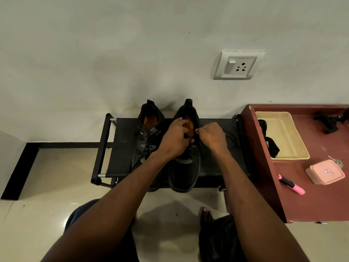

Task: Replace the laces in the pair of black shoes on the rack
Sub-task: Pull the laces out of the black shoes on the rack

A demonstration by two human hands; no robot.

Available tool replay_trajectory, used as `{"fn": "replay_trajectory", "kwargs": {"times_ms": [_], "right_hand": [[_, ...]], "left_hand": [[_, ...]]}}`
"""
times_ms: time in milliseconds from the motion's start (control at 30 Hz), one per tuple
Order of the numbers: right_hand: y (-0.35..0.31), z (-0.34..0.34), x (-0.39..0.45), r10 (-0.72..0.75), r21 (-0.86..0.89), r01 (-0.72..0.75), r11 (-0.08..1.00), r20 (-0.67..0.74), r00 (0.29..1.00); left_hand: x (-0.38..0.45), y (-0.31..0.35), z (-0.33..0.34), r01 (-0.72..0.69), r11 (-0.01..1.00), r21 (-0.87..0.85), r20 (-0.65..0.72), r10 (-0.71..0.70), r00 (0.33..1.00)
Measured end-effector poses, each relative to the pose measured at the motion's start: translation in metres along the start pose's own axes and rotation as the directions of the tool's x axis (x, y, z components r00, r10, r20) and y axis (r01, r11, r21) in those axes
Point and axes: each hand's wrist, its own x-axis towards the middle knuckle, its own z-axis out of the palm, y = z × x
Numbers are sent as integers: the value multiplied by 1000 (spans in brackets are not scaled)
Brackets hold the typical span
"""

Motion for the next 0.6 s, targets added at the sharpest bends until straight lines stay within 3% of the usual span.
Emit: {"fn": "replay_trajectory", "kwargs": {"times_ms": [67, 100, 167, 233, 267, 333, 400, 433, 500, 600], "right_hand": [[-1, 0, -1, -2, -15, 2, 1000, -10, 1000], [-1, -1, -1, -1, -22, 0, 1000, -17, 1000], [0, -4, -1, 2, -31, -3, 1000, -36, 999], [2, -6, 0, -6, -39, 5, 999, -39, 999], [2, -6, 1, -18, -48, 16, 999, -32, 999], [1, -5, 1, -46, -73, 44, 996, -20, 999], [1, -4, 1, -84, -106, 82, 991, -13, 996], [0, -5, 0, -107, -129, 105, 986, -8, 994], [-1, -5, -1, -157, -175, 156, 972, 9, 988], [-1, -7, -4, -225, -237, 224, 945, 26, 974]], "left_hand": [[-3, 7, -11, 54, 978, -203, -88, -73, 993], [-5, 8, -14, 120, 935, -334, -147, -177, 973], [-6, 7, -16, 230, 739, -633, -240, -470, 850], [-8, 5, -17, 250, 492, -834, -198, -690, 696], [-10, 5, -18, 277, 480, -832, -192, -718, 668], [-13, 10, -21, 346, 719, -603, -288, -601, 746], [-13, 10, -18, 213, 949, -231, -408, -294, 865], [-10, 10, -16, 103, 992, -73, -418, -124, 900], [-4, 7, -7, -55, 986, 155, -297, 100, 950], [-2, 0, 7, -145, 948, 282, -91, 177, 980]]}}
